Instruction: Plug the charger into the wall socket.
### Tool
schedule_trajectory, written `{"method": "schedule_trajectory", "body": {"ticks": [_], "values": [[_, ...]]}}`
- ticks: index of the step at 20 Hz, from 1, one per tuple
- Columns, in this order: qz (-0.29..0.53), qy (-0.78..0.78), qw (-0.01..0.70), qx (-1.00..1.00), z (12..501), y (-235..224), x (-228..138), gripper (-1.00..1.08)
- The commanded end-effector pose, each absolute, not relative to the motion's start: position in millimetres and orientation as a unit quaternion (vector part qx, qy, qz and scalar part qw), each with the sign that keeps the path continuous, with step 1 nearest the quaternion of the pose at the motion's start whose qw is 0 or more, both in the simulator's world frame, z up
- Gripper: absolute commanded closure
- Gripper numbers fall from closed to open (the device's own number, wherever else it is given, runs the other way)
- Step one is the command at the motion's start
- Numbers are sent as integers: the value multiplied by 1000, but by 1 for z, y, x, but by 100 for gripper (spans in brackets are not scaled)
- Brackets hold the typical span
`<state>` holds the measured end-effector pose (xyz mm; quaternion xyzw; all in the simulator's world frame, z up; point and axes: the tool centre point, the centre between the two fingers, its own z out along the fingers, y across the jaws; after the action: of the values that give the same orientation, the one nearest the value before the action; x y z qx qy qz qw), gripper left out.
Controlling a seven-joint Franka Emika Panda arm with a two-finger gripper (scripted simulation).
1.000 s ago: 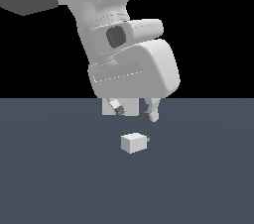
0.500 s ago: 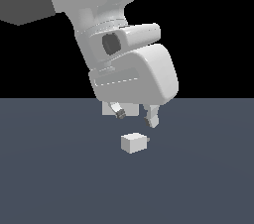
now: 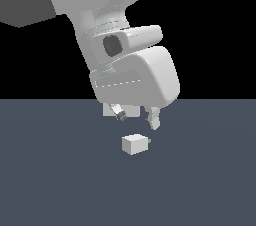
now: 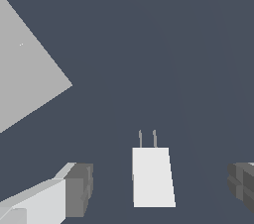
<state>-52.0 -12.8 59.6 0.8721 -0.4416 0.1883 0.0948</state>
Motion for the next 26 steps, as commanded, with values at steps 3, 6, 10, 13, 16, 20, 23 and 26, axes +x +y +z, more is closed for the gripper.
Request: {"method": "schedule_trajectory", "body": {"ticks": [3,6,10,13,16,20,23,26], "values": [[187,-442,95,872,48,-13,-53,-92],[187,-442,94,872,33,-13,-53,-92],[187,-441,94,873,18,-13,-53,-92],[187,-441,94,873,12,-13,-53,-92],[187,-441,94,873,11,-13,-53,108],[187,-441,94,873,11,-13,-53,108],[187,-441,94,873,11,-13,-53,108],[187,-443,95,872,12,-15,-53,108]]}}
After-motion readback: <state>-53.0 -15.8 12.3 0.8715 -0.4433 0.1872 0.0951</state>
